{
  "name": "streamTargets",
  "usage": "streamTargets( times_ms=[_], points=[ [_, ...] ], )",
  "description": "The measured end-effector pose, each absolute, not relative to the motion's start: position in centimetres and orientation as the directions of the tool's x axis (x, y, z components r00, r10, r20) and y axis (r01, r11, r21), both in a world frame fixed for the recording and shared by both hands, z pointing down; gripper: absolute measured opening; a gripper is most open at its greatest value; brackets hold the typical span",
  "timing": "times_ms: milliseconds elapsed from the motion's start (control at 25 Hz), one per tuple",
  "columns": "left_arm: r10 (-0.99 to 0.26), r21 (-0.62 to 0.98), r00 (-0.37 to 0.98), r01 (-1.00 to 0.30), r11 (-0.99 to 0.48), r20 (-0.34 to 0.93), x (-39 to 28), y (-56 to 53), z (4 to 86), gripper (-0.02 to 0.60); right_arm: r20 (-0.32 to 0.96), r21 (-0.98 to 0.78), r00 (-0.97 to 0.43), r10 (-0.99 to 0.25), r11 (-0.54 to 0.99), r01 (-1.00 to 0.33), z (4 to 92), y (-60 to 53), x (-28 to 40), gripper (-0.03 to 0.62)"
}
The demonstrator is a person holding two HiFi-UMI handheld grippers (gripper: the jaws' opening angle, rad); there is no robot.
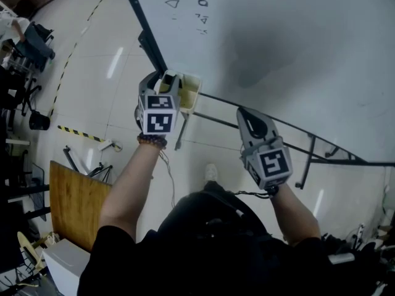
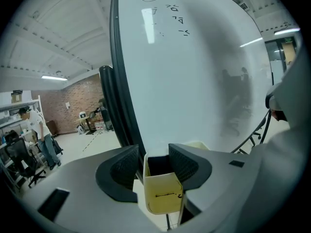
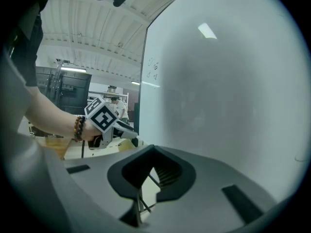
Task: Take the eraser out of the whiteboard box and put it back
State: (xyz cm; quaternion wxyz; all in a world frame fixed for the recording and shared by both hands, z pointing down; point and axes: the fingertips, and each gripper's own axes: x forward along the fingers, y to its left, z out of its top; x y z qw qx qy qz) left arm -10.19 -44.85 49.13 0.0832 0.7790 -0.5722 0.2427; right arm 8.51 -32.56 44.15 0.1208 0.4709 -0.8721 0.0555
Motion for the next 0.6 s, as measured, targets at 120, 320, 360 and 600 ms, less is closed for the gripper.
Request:
streamTargets(
  times_ms=[120, 320, 360, 600],
  points=[
    [-0.852, -0.138, 0.257, -0.926, -0.352, 0.456, -9.6, -44.5, 48.7, 0.19, 0.266, 0.018, -0.529, -0.806, 0.552, -0.833, 44.2, -32.5, 8.4, 0.026],
    [-0.817, -0.133, 0.284, -0.908, -0.397, 0.502, -8.6, -44.3, 49.9, 0.287, 0.262, 0.019, -0.528, -0.808, 0.552, -0.834, 44.2, -32.4, 8.2, 0.027],
    [-0.81, -0.132, 0.285, -0.906, -0.403, 0.513, -8.6, -44.3, 50.2, 0.288, 0.263, 0.019, -0.526, -0.809, 0.55, -0.835, 44.2, -32.4, 8.2, 0.028],
    [-0.779, -0.137, 0.283, -0.895, -0.424, 0.559, -8.2, -44.8, 51.4, 0.287, 0.268, 0.014, -0.519, -0.812, 0.542, -0.84, 44.4, -32.4, 8.5, 0.026]
  ],
)
